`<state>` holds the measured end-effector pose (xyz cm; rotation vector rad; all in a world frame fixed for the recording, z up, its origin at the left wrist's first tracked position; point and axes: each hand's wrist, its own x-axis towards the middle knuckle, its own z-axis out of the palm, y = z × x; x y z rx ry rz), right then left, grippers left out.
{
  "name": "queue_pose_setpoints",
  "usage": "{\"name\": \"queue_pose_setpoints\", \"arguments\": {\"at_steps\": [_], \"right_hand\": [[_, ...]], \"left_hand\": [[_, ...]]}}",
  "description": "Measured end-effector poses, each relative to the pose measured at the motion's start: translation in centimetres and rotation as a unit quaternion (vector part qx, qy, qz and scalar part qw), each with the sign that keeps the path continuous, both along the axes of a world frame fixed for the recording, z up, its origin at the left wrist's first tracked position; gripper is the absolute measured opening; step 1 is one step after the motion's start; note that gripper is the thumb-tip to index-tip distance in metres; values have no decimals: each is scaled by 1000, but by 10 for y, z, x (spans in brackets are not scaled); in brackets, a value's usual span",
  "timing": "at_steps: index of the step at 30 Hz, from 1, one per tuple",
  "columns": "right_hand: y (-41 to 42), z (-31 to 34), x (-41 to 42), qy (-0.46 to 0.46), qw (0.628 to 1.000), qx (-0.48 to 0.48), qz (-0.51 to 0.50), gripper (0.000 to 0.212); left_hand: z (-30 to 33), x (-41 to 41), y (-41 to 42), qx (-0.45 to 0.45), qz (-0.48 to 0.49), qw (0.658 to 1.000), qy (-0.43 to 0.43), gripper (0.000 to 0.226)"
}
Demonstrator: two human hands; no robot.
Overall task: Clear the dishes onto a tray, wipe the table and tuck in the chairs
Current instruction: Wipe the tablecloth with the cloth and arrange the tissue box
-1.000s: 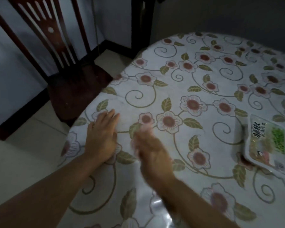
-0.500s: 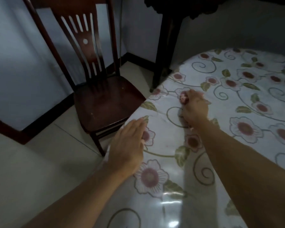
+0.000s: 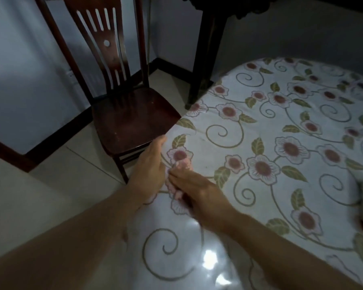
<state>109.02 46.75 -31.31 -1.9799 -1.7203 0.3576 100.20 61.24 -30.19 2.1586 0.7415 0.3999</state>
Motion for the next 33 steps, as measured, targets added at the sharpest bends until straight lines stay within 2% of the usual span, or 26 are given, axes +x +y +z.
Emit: {"name": "queue_pose_setpoints", "arguments": {"at_steps": [2,6,9,12,15,18,21,22,24,28,31,33], "right_hand": [[5,5,25,-17,999,-17,-23,47],[56,2,65,-60,971,1,-233,37],[83,-5,43,-47,967,44,-246,22],[70,-6,-3,-46,991,35,-124,30],[33,-3,-38,-20,998,37,-43,37],[-20,-5,-75,2,1000,16,18,44],[-58,-3,-72,-8,997,12,82,43],[-61,-3,-55,-9,998,21,64,42],[-56,0,-12,-11,999,23,-44,40],[-45,-1,81,-26,963,4,-269,36],[-45,-6,62,-43,950,11,-310,40],[-67,-13,15,-19,970,31,-242,38]], "left_hand": [[1,-18,-1,72,32,995,58,65],[-15,-57,-17,124,44,984,123,64],[-25,-65,-16,99,34,984,143,61],[-28,-65,-13,56,12,985,160,61],[-22,-67,-8,3,-20,987,162,62],[-17,-69,-2,3,-17,988,156,61],[-14,-66,-7,9,2,987,163,59],[-12,-62,-10,22,12,984,174,59],[-9,-58,-16,71,30,977,201,61],[-8,-52,-33,209,10,957,203,59],[-12,-49,-59,225,-19,950,215,59],[-13,-49,-68,241,-7,945,220,60]]}}
